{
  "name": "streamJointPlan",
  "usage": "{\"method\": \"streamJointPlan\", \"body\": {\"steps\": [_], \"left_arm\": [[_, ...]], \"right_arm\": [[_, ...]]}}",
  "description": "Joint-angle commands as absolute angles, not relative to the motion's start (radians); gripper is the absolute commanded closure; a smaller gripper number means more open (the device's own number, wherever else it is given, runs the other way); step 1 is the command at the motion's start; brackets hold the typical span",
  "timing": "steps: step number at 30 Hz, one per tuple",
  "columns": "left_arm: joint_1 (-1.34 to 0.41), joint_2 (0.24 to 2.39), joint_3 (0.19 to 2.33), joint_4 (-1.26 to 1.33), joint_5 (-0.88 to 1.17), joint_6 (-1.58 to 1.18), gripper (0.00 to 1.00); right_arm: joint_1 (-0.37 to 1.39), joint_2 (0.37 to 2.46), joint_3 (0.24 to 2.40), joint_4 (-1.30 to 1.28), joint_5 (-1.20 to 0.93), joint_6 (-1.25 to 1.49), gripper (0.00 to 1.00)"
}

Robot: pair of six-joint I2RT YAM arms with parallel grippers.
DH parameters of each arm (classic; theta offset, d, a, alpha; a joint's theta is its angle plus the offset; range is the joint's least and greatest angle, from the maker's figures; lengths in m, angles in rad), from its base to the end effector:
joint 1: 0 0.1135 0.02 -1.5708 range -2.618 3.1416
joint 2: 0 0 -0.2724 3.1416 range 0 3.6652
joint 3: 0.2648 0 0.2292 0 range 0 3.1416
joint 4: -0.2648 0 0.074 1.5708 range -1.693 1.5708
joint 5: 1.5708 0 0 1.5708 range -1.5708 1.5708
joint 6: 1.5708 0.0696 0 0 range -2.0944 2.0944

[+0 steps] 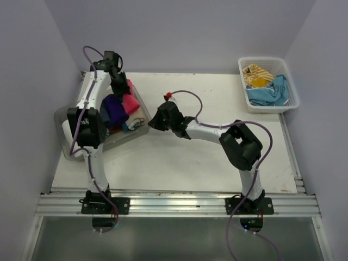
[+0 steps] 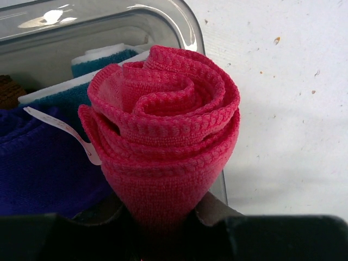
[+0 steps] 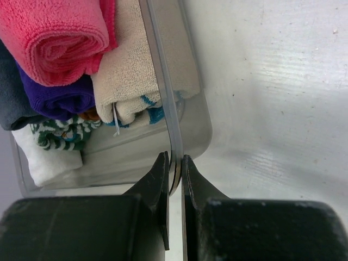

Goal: Roll the towels
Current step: Place the rolled towel into the container

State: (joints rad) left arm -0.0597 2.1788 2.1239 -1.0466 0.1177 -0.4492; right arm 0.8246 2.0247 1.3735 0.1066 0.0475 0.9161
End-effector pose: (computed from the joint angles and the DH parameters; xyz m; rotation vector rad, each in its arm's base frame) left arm 0.4632 -0.0359 0.2572 -0.4850 2.6556 -0.3163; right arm 0.3245 0.3462 0.1976 0.1345 2.2719 0.9455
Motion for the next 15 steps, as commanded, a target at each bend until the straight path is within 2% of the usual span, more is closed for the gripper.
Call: {"method": "streamJointPlan", "body": {"steps": [1,12,13,15], "left_arm": [[-0.029,2.108,2.119,-1.088,0.132,-0.422,0.99],[0.0,2.071,1.999,-1.092,0.173,-0.416,1.0],[0.0,2.072,1.997,-1.092,0.173,-0.417,0.97],[0.0,2.075,1.991,-1.092,0.176,-0.42,0.83]], "right_arm": [[0.839,1.974,1.341,0.02,0.146,0.798,1.0],[0.839,1.974,1.324,-0.023,0.244,0.784,1.0],[0.839,1.974,1.325,-0.025,0.245,0.784,1.0],[0.841,1.971,1.327,-0.029,0.255,0.779,1.0]]}}
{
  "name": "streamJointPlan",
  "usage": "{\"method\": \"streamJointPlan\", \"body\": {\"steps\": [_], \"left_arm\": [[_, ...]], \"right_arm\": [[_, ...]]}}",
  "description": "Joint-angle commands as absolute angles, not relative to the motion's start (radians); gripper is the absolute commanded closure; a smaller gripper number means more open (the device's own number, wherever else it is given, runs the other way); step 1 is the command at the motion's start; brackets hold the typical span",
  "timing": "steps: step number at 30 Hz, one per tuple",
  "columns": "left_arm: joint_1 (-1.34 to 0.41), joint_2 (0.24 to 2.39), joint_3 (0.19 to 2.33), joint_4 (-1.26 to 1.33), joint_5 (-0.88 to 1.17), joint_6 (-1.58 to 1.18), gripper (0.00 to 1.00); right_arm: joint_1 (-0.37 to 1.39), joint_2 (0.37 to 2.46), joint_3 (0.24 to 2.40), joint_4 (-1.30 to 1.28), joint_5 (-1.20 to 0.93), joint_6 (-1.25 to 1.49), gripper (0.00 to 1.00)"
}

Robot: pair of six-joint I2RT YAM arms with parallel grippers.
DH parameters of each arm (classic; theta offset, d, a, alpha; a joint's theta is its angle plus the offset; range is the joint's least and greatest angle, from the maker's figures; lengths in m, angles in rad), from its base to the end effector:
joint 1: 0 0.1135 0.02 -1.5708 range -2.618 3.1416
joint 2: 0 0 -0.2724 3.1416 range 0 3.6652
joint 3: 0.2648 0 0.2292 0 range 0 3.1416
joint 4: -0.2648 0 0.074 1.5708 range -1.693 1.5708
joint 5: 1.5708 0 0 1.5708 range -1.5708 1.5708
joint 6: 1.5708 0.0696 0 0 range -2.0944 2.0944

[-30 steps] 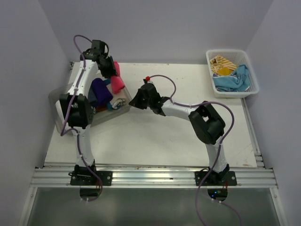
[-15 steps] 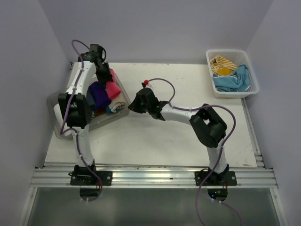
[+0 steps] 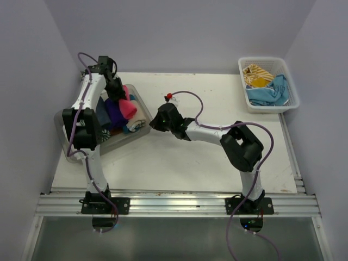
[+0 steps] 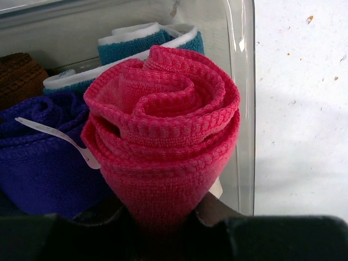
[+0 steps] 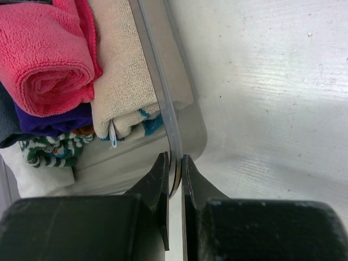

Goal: Roll the towels
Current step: Place the rolled towel into the container

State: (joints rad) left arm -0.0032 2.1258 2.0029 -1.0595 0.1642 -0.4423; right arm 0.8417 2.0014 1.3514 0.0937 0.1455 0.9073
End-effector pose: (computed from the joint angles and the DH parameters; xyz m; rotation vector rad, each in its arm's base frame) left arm 0.4444 -0.0128 0.2454 -0.5613 2.7219 -0.3438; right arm 0.3189 0.3419 0.1995 0.1647 2.2437 0.8534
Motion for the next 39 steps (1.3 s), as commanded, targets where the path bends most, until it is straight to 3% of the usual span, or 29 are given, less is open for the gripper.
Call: {"method": "streamJointPlan", "body": {"steps": [1,4,11,17,25,27,39], "left_arm": [[0.0,2.082,1.987,-1.094,0.178,-0.42,0.73],[0.0,2.095,1.979,-1.092,0.187,-0.426,0.57],[0.0,2.089,1.994,-1.088,0.187,-0.428,0.35],[0.0,2.074,2.014,-1.089,0.157,-0.428,0.3],[-0.009,2.046,2.059,-1.092,0.114,-0.439,0.27],[-0.012,2.036,2.069,-1.089,0.106,-0.442,0.21],[-0.029,1.979,2.08,-1.066,0.095,-0.443,0.19]], "right_arm": [[0.839,1.971,1.33,-0.032,0.258,0.773,0.95],[0.841,1.964,1.336,-0.04,0.268,0.761,0.91],[0.842,1.962,1.344,-0.049,0.278,0.755,0.88],[0.844,1.96,1.367,-0.078,0.305,0.732,0.84],[0.844,1.927,1.407,-0.117,0.354,0.658,0.65],[0.844,1.921,1.413,-0.12,0.356,0.65,0.6],[0.845,1.913,1.425,-0.121,0.359,0.634,0.54]]}}
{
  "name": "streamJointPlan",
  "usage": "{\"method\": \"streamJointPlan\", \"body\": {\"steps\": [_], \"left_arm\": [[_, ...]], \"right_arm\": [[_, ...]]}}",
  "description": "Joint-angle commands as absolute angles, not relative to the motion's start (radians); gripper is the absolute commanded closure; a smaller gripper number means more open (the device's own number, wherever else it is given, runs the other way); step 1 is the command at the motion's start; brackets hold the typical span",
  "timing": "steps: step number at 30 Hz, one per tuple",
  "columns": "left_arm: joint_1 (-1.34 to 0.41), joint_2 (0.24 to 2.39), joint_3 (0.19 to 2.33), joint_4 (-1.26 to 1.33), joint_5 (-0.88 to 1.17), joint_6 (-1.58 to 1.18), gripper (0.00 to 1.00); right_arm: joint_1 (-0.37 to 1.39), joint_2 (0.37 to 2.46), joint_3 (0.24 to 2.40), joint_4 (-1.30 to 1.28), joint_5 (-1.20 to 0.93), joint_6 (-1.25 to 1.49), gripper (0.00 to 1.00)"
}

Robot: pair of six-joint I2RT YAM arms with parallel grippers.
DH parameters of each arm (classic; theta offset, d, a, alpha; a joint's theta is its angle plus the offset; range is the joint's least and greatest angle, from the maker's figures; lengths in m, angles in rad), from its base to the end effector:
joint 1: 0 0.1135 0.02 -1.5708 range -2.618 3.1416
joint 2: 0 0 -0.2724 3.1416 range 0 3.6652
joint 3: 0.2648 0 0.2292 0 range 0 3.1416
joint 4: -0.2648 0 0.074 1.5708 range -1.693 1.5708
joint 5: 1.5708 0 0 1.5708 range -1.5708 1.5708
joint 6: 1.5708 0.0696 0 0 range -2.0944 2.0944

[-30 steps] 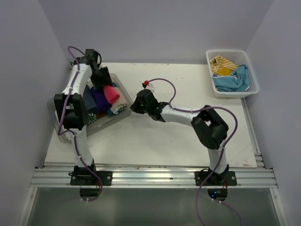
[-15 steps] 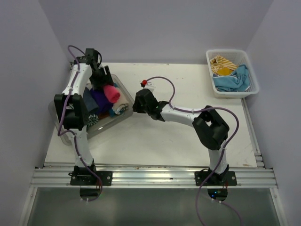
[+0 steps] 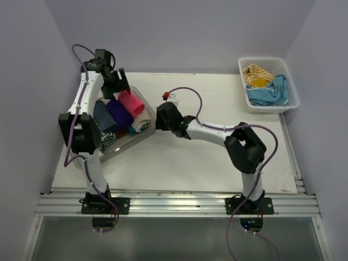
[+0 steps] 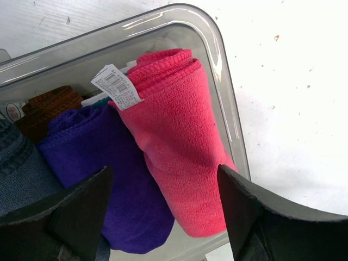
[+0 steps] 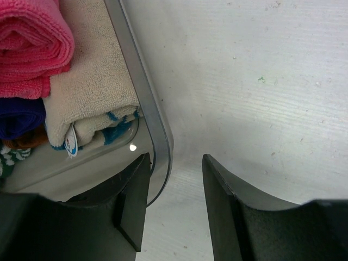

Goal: Roll the towels
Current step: Place the rolled towel into the container

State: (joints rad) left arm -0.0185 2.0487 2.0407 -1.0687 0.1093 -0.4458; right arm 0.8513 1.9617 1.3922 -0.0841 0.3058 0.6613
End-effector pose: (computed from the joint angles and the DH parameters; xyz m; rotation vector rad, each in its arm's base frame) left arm 0.4347 -0.0156 0.2875 -0.5301 2.6172 -0.2971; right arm 0.3149 0.3276 0.2112 -0.0426 2.2355 0.5054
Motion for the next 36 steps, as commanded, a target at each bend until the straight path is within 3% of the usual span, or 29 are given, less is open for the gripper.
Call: {"method": "streamJointPlan", "body": {"steps": [1,10,18,36], "left_arm": [[-0.032,1.97,2.077,-1.054,0.097,-0.445,0.19],[-0.081,1.947,2.045,-0.894,0.164,-0.462,0.21],[-0.121,2.065,2.056,-0.764,0.218,-0.486,0.22],[-0.137,2.128,2.068,-0.891,0.103,-0.368,0.24]], "right_arm": [[0.845,1.913,1.427,-0.121,0.359,0.634,0.54],[0.847,1.925,1.43,-0.124,0.354,0.634,0.54],[0.85,1.927,1.424,-0.124,0.351,0.637,0.54],[0.857,1.924,1.417,-0.13,0.359,0.641,0.54]]}}
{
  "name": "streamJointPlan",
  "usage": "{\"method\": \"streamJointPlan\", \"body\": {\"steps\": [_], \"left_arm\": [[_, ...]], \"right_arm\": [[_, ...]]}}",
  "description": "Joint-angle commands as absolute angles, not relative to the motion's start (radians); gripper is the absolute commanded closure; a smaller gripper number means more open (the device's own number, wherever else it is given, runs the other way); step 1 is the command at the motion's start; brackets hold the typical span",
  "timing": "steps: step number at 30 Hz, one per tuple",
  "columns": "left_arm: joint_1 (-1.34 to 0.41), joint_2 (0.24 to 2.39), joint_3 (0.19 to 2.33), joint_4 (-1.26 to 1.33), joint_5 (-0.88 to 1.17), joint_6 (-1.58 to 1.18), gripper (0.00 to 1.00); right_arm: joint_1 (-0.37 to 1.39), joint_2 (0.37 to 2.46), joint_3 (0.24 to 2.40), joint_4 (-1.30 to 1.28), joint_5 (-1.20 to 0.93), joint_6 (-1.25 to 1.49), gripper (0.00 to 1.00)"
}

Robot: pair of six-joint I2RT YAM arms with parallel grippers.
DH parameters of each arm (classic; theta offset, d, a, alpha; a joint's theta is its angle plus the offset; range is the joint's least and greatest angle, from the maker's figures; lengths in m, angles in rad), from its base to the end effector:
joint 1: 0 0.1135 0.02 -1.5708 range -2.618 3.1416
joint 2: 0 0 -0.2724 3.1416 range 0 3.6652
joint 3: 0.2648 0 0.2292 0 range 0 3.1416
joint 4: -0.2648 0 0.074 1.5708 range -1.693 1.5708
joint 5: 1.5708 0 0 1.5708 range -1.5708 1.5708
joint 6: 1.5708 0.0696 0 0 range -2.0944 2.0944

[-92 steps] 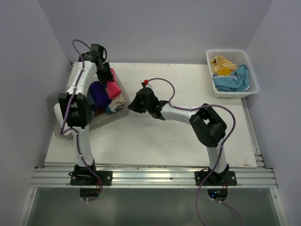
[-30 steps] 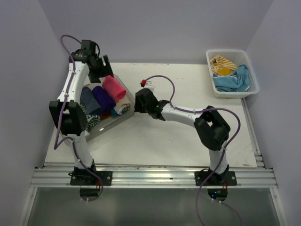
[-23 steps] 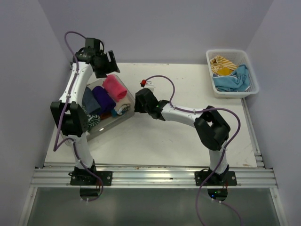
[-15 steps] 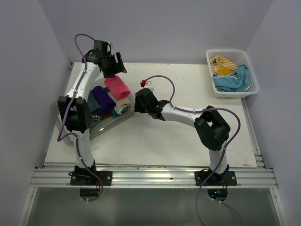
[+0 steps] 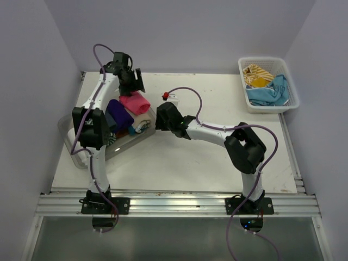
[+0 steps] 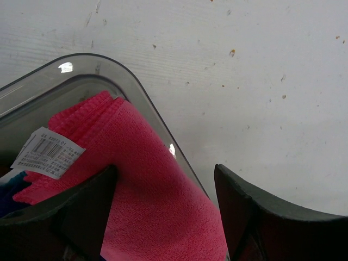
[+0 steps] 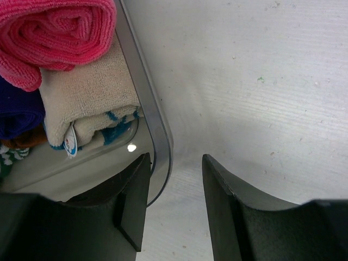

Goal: Roll the towels
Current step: Place the rolled towel into the container

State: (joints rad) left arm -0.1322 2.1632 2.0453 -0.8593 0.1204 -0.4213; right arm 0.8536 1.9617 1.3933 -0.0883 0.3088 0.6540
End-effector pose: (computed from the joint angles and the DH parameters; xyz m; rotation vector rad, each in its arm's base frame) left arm 0.4736 -0.0714 0.2544 -0.3244 2.5588 -0.3650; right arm 0.3141 0.3280 0.2112 -0.0523 2.2362 0.4976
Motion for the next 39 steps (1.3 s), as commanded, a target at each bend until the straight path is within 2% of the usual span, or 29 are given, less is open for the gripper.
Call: {"method": "streamJointPlan", "body": {"steps": [1,13,21,33,39], "left_arm": [[-0.137,2.123,2.068,-0.884,0.132,-0.364,0.24],[-0.189,2.036,2.083,-0.808,0.13,-0.377,0.23],[-0.25,2.052,1.985,-0.735,0.195,-0.426,0.24],[-0.258,2.02,1.862,-0.847,0.074,-0.419,0.24],[-0.258,2.017,1.867,-0.865,0.083,-0.388,0.24]], "right_arm": [[0.859,1.922,1.417,-0.13,0.359,0.641,0.54],[0.861,1.902,1.401,-0.129,0.367,0.644,0.54],[0.864,1.894,1.376,-0.127,0.376,0.655,0.53],[0.864,1.887,1.358,-0.124,0.387,0.661,0.53],[0.864,1.881,1.358,-0.121,0.373,0.663,0.53]]}}
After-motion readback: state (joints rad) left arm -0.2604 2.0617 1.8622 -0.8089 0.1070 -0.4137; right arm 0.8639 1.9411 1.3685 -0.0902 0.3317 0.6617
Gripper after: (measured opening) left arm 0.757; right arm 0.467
